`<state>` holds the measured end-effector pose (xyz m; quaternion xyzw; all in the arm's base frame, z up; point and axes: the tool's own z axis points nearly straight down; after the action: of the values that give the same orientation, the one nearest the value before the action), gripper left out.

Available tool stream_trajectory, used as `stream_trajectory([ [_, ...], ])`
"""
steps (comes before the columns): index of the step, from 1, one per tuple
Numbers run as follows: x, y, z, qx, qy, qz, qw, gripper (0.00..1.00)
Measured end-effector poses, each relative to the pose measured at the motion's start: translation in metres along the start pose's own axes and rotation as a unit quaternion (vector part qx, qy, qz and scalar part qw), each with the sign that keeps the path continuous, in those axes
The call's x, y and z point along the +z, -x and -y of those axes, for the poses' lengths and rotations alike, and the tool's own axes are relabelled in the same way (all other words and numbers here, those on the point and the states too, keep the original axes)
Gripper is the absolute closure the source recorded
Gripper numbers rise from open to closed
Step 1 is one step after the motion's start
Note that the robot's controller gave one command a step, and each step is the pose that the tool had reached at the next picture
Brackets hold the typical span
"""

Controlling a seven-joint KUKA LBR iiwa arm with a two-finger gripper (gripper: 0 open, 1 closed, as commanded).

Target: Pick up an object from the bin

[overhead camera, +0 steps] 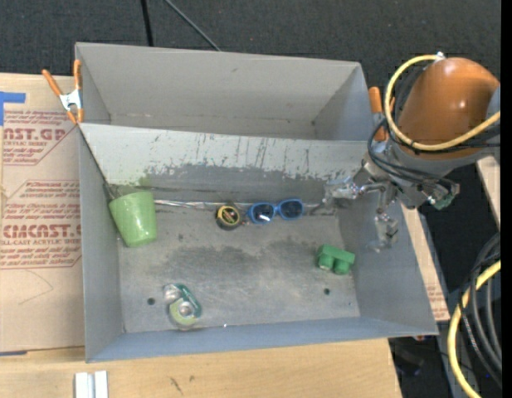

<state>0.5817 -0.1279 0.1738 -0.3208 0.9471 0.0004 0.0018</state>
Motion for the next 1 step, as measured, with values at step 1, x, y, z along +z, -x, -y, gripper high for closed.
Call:
stream_trajectory([
  [1,0.0815,-0.039,-0.0023,0.122,0.002,-0.0031,0.9926,0.0],
])
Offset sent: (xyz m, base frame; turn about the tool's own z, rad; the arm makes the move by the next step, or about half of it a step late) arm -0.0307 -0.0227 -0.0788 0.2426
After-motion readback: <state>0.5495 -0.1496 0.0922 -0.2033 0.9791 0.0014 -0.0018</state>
